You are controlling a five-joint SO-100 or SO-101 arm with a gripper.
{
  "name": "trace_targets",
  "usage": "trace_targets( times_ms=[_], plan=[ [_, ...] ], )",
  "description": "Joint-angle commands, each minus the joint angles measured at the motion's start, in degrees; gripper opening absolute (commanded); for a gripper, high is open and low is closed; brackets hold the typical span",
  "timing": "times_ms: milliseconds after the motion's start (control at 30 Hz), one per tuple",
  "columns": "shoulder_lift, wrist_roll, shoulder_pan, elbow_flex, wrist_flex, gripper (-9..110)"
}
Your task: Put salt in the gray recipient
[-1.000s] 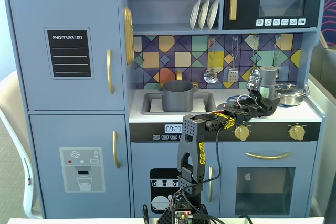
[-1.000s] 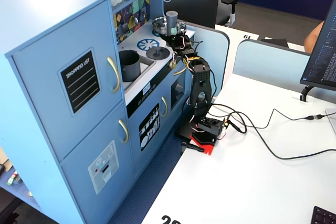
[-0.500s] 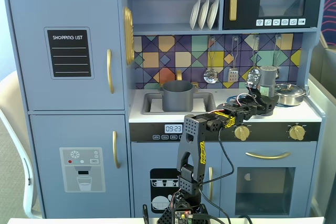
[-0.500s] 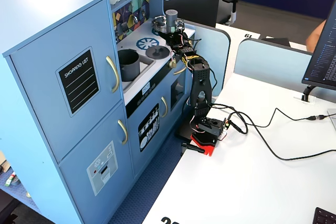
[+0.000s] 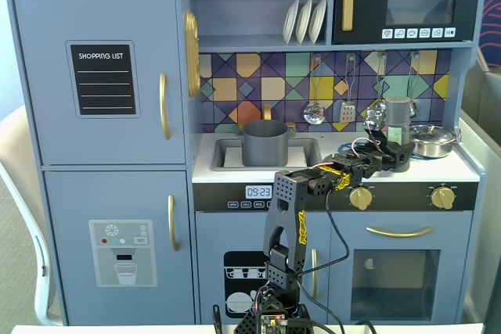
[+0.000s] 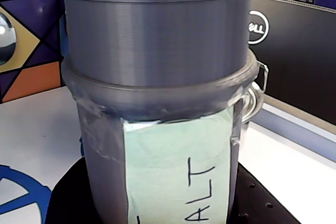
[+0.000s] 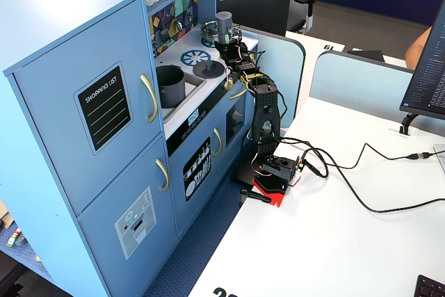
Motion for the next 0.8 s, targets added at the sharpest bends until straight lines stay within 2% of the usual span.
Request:
trace_targets(
  times_ms=[0, 233, 600, 767],
  plan=[
    [4.7, -1.3, -1.8, -4.6, -1.0, 0],
    [14.2, 5.7, -5.8, -5.7, -0.8, 0],
    [27.9, 17.0, -15.1, -13.0, 24.0, 0],
    [31.5, 21.5, -21.2, -13.9, 30.0, 0]
  ],
)
